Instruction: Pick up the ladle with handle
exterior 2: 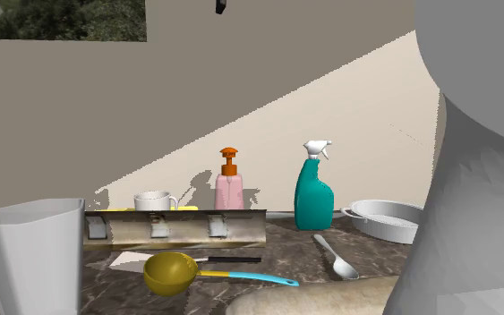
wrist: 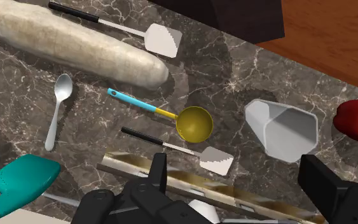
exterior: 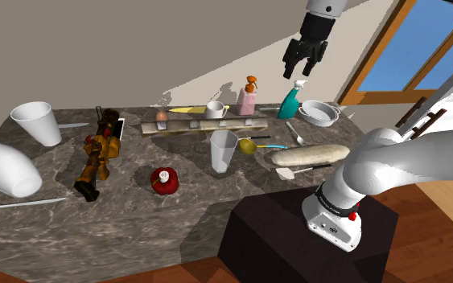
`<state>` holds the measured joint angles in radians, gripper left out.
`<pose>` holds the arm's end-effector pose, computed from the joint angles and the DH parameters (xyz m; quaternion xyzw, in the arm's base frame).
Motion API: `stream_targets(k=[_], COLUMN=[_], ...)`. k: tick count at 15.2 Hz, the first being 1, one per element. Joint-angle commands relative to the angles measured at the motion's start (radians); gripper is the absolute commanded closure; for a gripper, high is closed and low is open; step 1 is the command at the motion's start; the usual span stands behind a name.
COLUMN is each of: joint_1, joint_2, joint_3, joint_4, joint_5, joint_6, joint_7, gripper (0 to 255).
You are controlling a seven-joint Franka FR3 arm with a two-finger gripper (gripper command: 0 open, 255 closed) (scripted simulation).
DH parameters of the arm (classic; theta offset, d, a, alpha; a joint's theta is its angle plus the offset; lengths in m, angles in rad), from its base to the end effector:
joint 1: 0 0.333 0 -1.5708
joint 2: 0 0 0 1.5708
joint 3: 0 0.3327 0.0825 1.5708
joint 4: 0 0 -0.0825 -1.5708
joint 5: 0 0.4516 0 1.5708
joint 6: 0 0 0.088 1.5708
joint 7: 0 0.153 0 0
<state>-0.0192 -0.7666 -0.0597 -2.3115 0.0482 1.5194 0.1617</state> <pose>0.3614 -0.0247 0.5688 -0.9928 0.1104 0.0154 0.0441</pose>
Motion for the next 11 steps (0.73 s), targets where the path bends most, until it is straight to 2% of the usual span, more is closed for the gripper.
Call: stream_targets(k=[1,11], joint_1=[0.000,0.081], joint_2=[0.000,-0.076], joint_3=[0.000,-0.084], joint_4=[0.000,-0.384], joint_5=[0.000,-0.135], joint_6=[0.000,0.367], joint_7=[0.000,-0.362], gripper=[0,0])
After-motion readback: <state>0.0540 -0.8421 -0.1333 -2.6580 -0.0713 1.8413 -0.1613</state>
